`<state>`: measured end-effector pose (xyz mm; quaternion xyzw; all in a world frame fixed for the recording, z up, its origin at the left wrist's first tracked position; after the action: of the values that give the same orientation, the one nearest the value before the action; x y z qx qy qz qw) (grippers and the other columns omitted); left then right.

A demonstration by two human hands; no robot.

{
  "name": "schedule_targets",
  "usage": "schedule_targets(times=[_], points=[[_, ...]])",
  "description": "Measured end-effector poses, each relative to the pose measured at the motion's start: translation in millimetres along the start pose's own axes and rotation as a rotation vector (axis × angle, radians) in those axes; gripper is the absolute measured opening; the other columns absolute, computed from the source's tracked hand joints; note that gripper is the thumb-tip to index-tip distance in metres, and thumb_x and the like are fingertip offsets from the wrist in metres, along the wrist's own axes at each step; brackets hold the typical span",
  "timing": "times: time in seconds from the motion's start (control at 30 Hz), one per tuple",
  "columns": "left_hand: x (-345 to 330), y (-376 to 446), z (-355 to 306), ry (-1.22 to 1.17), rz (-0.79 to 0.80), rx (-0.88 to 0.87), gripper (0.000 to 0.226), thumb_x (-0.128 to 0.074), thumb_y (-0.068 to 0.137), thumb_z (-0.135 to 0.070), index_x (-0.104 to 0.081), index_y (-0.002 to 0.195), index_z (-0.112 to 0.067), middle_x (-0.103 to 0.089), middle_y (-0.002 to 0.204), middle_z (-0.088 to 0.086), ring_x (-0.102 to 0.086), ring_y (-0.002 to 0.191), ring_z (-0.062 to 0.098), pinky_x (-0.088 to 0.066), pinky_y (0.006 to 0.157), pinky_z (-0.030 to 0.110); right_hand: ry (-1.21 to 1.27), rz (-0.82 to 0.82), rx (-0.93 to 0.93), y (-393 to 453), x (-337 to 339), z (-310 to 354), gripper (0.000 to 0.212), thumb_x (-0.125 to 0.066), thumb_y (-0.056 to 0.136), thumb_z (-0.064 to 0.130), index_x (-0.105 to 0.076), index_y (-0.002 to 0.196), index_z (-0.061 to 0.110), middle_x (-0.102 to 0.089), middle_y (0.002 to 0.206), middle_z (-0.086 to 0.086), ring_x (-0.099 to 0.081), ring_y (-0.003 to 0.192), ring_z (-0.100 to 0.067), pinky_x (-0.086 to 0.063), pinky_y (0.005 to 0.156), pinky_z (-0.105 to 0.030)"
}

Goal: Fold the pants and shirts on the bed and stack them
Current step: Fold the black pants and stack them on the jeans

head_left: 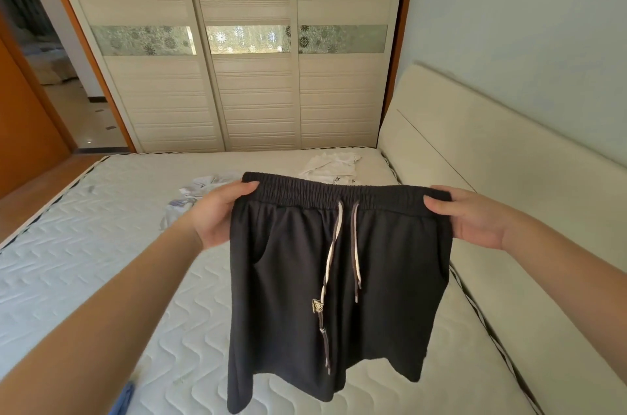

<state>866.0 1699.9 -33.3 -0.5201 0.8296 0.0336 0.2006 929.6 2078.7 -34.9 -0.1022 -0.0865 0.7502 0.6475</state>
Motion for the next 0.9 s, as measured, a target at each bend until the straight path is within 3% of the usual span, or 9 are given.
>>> schedule_targets(times=[0.13,0.23,0.37,0.5,0.6,0.7,0.77,0.83,0.9], points=[[-21,2,33,-0.207,-0.300,0.028,0.036,-0.053,0.098,-0.028,-0.065,0.122,-0.003,-0.071,0.117,0.014,-0.069,0.107,0.026,-0.057,0.085,0.036,0.250,-0.198,-0.076,0,-16,-21,0.038,-0.068,0.087,0.029,-0.069,0.117,0.006,-0.072,0.114,-0.012,-0.072,0.096,-0.023,-0.056,0.078,-0.031],[-49,-3,52,-0.287,-0.428,-0.042,0.027,-0.055,0.099,-0.027,-0.068,0.112,-0.009,-0.075,0.105,0.008,-0.074,0.092,0.021,-0.059,0.069,0.030,0.421,-0.271,-0.080,-3,-44,-35,0.031,-0.067,0.091,0.026,-0.069,0.115,0.006,-0.073,0.111,-0.011,-0.072,0.097,-0.024,-0.055,0.081,-0.034],[-82,-13,71,-0.104,-0.493,-0.225,0.016,-0.052,0.100,-0.033,-0.063,0.110,-0.030,-0.075,0.104,-0.011,-0.070,0.101,0.009,-0.052,0.092,0.033,0.455,-0.161,0.075,-11,-96,-34,0.032,-0.056,0.098,0.025,-0.064,0.124,0.007,-0.070,0.120,-0.009,-0.068,0.109,-0.022,-0.058,0.079,-0.030],[-101,-27,80,0.274,-0.495,-0.386,0.009,-0.046,0.099,-0.046,-0.054,0.099,-0.047,-0.067,0.099,-0.025,-0.062,0.095,-0.008,-0.045,0.082,0.014,0.315,-0.210,0.171,-21,-124,-31,0.033,-0.055,0.099,0.026,-0.061,0.127,0.009,-0.071,0.119,-0.006,-0.067,0.110,-0.023,-0.050,0.098,-0.042],[-107,-33,86,0.386,-0.476,-0.439,0.008,-0.046,0.101,-0.041,-0.052,0.105,-0.043,-0.066,0.100,-0.029,-0.062,0.094,-0.011,-0.043,0.071,0.002,0.172,-0.227,0.222,-31,-138,-31,0.027,-0.053,0.101,0.026,-0.064,0.123,0.014,-0.072,0.115,-0.003,-0.068,0.109,-0.020,-0.049,0.102,-0.044],[-113,-36,92,0.534,-0.456,-0.440,0.011,-0.049,0.100,-0.039,-0.055,0.109,-0.036,-0.065,0.092,-0.035,-0.062,0.085,-0.014,-0.042,0.065,0.001,0.079,-0.151,0.252,-38,-154,-34,0.030,-0.047,0.103,0.027,-0.062,0.128,0.019,-0.070,0.122,0.001,-0.063,0.117,-0.015,-0.045,0.105,-0.039],[-113,-36,95,0.588,-0.443,-0.456,0.015,-0.050,0.100,-0.038,-0.057,0.112,-0.033,-0.065,0.089,-0.037,-0.062,0.083,-0.015,-0.042,0.063,0.001,0.086,-0.045,0.223,-41,-162,-39,0.043,-0.043,0.101,0.042,-0.054,0.138,0.023,-0.063,0.133,0.006,-0.055,0.127,-0.008,-0.039,0.108,-0.032],[-110,-35,94,0.589,-0.409,-0.465,0.019,-0.049,0.098,-0.043,-0.058,0.112,-0.034,-0.064,0.091,-0.038,-0.060,0.086,-0.016,-0.041,0.067,0.001,0.156,0.051,0.175,-41,-164,-42,0.062,-0.035,0.094,0.056,-0.044,0.145,0.023,-0.056,0.141,0.010,-0.046,0.133,-0.002,-0.036,0.109,-0.024],[-109,-36,91,0.582,-0.340,-0.477,0.036,-0.048,0.091,-0.053,-0.058,0.117,-0.030,-0.063,0.099,-0.038,-0.059,0.094,-0.016,-0.041,0.072,0.001,0.191,0.105,0.163,-42,-162,-40,0.064,-0.025,0.097,0.058,-0.038,0.148,0.021,-0.050,0.146,0.009,-0.041,0.137,-0.002,-0.036,0.110,-0.020]])
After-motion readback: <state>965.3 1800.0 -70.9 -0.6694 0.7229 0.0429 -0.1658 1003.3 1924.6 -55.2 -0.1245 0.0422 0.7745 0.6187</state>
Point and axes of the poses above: each hand's wrist, its own y-axis towards the middle knuckle, its own x-axis out of the back of the hand, z = x × y, the point moved 5 cm from there along y, towards the middle knuckle
